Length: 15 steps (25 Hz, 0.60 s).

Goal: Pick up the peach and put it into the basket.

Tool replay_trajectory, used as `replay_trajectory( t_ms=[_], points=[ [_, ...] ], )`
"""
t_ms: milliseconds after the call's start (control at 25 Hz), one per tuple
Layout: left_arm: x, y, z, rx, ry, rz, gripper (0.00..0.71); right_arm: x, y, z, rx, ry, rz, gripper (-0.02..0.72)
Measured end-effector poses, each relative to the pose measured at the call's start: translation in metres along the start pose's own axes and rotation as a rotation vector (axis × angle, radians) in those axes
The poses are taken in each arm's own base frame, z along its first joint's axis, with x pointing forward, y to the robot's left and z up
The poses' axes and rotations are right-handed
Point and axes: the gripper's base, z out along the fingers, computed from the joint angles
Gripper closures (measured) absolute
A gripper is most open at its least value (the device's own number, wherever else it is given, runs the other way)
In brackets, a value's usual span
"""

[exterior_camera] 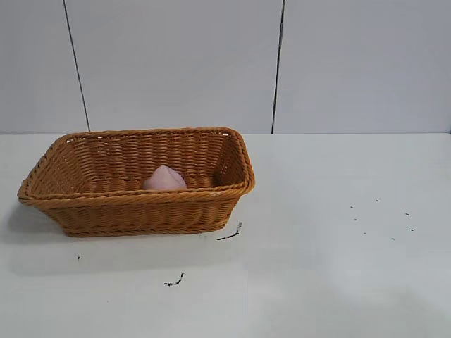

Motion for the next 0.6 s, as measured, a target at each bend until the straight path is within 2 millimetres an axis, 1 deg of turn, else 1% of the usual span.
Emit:
replay_trajectory(
  t_ms=[80, 240, 600],
  points=[
    [0.000, 0.000, 0.000, 0.000, 0.000, 0.000, 0.016, 0.009, 0.000, -0.008, 0.002, -0.067, -0.005, 0.008],
    [0.000, 0.000, 0.000, 0.000, 0.000, 0.000, 0.016, 0.020, 0.001, -0.023, 0.006, -0.186, -0.012, 0.008],
    [0.000, 0.000, 0.000, 0.000, 0.000, 0.000, 0.016, 0.021, 0.001, -0.025, 0.009, -0.201, -0.014, 0.008]
  ],
)
